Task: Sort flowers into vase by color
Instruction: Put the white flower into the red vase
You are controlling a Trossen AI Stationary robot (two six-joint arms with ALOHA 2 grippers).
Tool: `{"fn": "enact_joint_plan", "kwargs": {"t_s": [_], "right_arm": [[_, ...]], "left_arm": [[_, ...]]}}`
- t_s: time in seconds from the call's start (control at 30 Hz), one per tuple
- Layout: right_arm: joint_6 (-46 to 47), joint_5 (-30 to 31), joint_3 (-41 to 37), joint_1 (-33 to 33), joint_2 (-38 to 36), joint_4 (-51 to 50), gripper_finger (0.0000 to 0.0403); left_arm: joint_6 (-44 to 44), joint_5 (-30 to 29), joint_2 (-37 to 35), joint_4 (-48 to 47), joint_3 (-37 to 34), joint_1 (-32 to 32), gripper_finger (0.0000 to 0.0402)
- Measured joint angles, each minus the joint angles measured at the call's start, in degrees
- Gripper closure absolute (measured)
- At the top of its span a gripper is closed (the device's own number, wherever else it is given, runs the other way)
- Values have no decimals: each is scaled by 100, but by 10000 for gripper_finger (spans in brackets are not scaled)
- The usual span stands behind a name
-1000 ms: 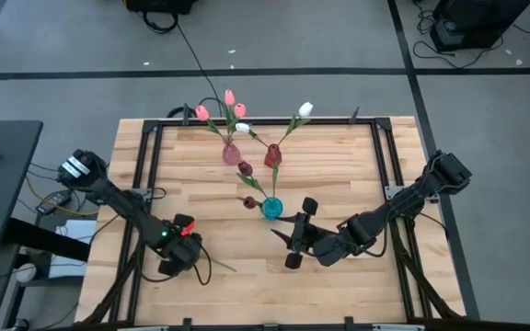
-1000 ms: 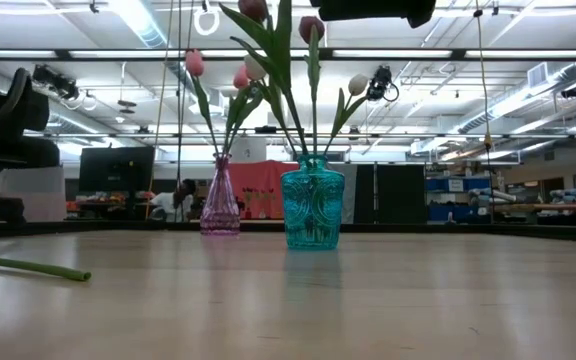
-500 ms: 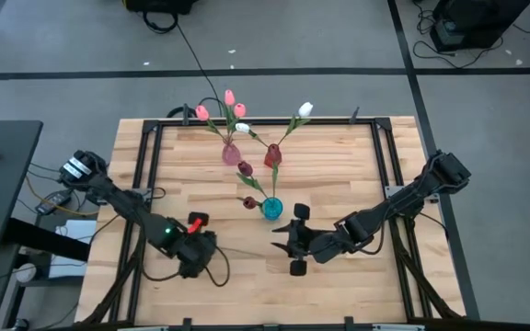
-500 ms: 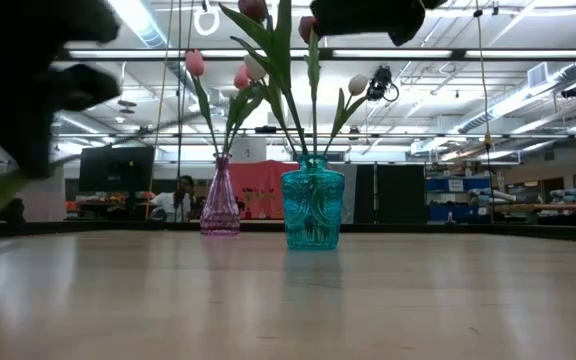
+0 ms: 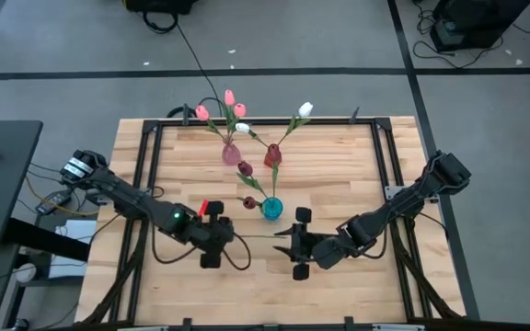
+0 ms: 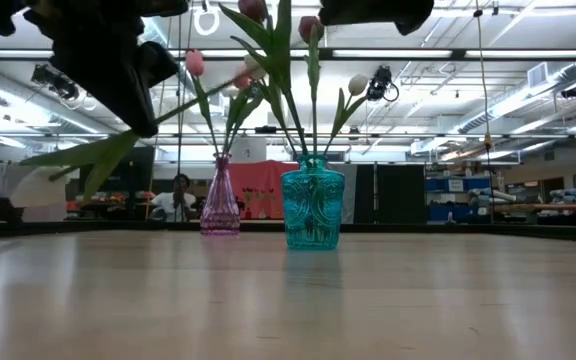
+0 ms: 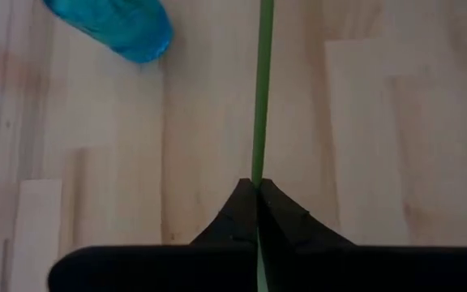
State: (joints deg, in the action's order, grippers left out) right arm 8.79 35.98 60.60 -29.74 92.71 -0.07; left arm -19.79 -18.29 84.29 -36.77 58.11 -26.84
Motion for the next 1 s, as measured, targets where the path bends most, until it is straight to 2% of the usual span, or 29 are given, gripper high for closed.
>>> {"fn": "enact_joint_plan", "kwargs": {"t_s": [0.2,0.4,0.57,0.73,0.8,0.9,1.0], "right_arm": [[60,14,0,18,2,27,247],[66,28,0,14,2,39,271],[67,40,0,18,2,24,311],[69,36,0,21,2,-70,382],[75,35,0,20,2,-82,390],[201,31,0,45,2,-98,389],[218,3,0,69,2,-135,393]], "left_arm": [[65,23,-2,123,0,21,401],[162,22,-2,189,0,23,401],[228,22,-2,332,0,23,401],[286,22,-2,445,-2,23,401],[284,22,-2,441,-2,23,401],[243,25,-2,470,-2,23,384],[162,46,-2,642,-9,21,344]]}}
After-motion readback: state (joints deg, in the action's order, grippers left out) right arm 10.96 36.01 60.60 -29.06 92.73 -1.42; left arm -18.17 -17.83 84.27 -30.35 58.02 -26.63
